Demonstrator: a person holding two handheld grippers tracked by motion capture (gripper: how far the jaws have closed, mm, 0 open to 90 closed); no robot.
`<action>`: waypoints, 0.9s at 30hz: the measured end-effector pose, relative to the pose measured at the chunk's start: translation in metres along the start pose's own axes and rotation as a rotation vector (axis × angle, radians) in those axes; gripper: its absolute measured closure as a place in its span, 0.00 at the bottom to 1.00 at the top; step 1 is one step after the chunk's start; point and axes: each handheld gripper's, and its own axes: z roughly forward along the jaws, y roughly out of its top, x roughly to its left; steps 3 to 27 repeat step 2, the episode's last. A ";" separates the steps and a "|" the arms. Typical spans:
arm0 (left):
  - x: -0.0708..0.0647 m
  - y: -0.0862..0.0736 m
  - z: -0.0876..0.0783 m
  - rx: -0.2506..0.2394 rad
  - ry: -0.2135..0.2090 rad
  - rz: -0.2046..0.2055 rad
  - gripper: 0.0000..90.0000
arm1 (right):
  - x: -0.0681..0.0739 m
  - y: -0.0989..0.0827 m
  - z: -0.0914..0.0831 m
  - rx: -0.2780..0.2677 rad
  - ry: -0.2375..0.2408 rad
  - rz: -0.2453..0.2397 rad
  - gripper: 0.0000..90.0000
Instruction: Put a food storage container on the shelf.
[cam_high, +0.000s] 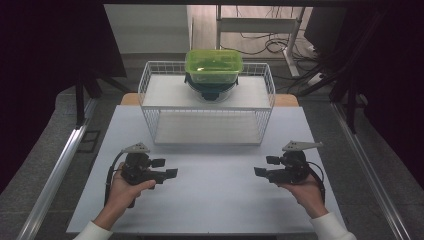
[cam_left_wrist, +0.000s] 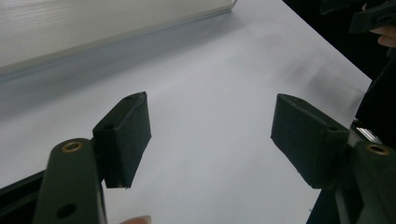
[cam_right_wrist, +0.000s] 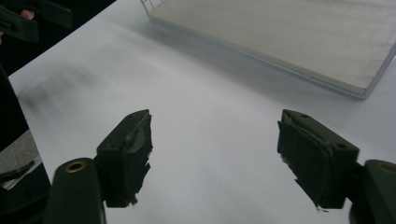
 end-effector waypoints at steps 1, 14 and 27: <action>0.000 0.000 0.000 0.000 0.001 -0.001 0.30 | -0.001 -0.001 0.000 -0.002 -0.001 0.003 0.27; 0.001 -0.001 0.001 0.001 -0.001 -0.002 0.30 | -0.001 -0.001 0.000 -0.004 -0.001 0.002 0.26; 0.001 -0.001 0.001 0.001 -0.001 -0.002 0.30 | -0.001 -0.001 0.000 -0.004 -0.001 0.002 0.26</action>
